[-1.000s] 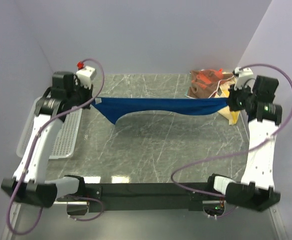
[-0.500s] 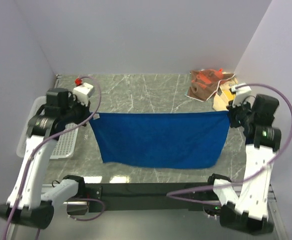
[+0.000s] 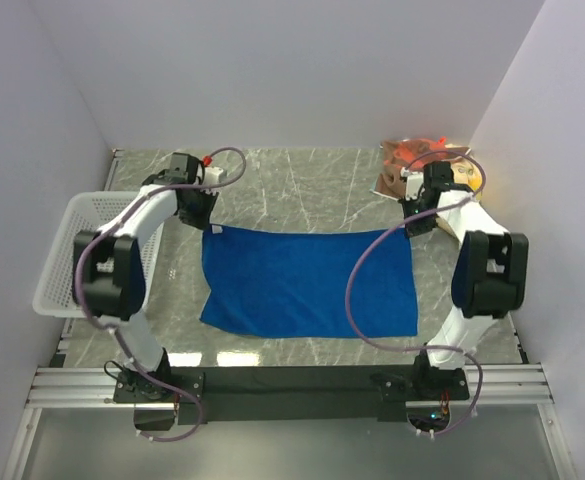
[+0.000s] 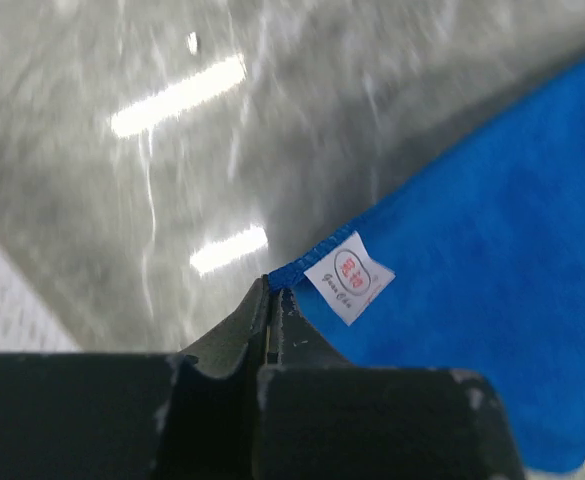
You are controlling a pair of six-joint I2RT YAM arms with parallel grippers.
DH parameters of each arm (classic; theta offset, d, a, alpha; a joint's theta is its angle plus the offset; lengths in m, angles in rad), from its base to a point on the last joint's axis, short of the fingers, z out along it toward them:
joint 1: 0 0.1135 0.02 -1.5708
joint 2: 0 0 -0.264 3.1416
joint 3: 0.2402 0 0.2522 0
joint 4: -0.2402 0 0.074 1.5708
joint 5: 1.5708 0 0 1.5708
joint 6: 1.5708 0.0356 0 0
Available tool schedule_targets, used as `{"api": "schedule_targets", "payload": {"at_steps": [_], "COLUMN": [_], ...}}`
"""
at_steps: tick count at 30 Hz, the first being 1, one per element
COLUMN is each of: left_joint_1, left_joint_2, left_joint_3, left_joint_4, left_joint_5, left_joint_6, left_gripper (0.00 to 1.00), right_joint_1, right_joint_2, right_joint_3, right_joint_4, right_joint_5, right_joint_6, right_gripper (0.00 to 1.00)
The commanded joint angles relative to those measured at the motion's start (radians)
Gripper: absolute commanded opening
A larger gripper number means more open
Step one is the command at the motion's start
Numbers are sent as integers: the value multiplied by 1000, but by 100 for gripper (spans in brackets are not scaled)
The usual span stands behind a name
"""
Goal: Roll the towels
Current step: Flatten the towel
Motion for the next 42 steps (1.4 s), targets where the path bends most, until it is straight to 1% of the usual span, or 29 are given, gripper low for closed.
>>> {"api": "schedule_targets", "payload": {"at_steps": [1,2,3,5,6,8,11,12,13,14,15,17,18,20,21,22,23,24,25,26,28,29,30,31,32,35,37,40,42], "left_joint_1": [3,5,5,8,8,8,12,14,22,28,34,48,49,49,49,49,49,49,49,49,48,48,48,46,45,23,-1,-102,-141], "left_joint_2": [133,166,221,269,302,327,347,352,352,352,335,298,236,159,81,44,10,-54,-84,-111,-180,-199,-225,-236,-246,-259,-256,-250,-250], "left_joint_3": [110,148,168,217,231,261,288,299,326,339,350,359,348,278,247,183,152,117,48,11,-85,-115,-139,-185,-207,-268,-307,-362,-394], "left_joint_4": [67,68,67,64,65,70,76,70,41,24,-1,-44,-79,-108,-135,-157,-182,-226,-241,-255,-297,-311,-320,-332,-334,-334,-320,-276,-228], "left_joint_5": [-25,-26,-29,-23,-26,-20,-22,-23,-12,1,23,92,109,153,165,176,205,208,210,205,196,193,193,189,179,164,140,81,55], "left_joint_6": [-25,-26,-31,-32,-40,-43,-51,-55,-51,-51,-40,-22,6,41,75,95,121,174,199,221,277,288,310,314,317,328,319,293,269], "left_gripper": [2,2,3,5,7,12,25,32,36,39,44,49,54,58,59,59,58,57,56,53,49,43,39,36,31,26,24,22,21], "right_joint_1": [-4,-3,-3,-3,-3,-4,-9,-9,-12,-15,-18,-37,-44,-56,-61,-64,-66,-66,-64,-66,-64,-63,-55,-49,-41,-11,17,49,58], "right_joint_2": [90,146,173,232,249,294,320,320,313,300,284,204,173,91,63,6,-23,-52,-101,-124,-167,-177,-187,-203,-212,-234,-224,-211,-209], "right_joint_3": [122,144,177,204,224,244,276,294,313,313,322,316,302,285,258,235,210,152,120,91,6,-47,-74,-101,-155,-244,-275,-331,-374], "right_joint_4": [117,111,107,110,113,117,114,110,89,73,55,4,-19,-117,-152,-216,-246,-301,-326,-346,-396,-409,-428,-429,-426,-377,-337,-283,-234], "right_joint_5": [54,58,58,69,75,100,112,112,109,100,83,60,17,-6,-20,-31,-41,-54,-58,-61,-63,-61,-61,-49,-43,-16,-11,12,40], "right_joint_6": [58,61,62,64,64,67,79,84,84,81,75,47,32,-28,-54,-79,-134,-160,-188,-230,-270,-283,-292,-300,-303,-279,-262,-239,-235], "right_gripper": [0,0,0,2,8,13,32,40,47,49,67,69,69,68,67,65,60,57,54,49,42,38,36,35,33,29,28,24,21]}}
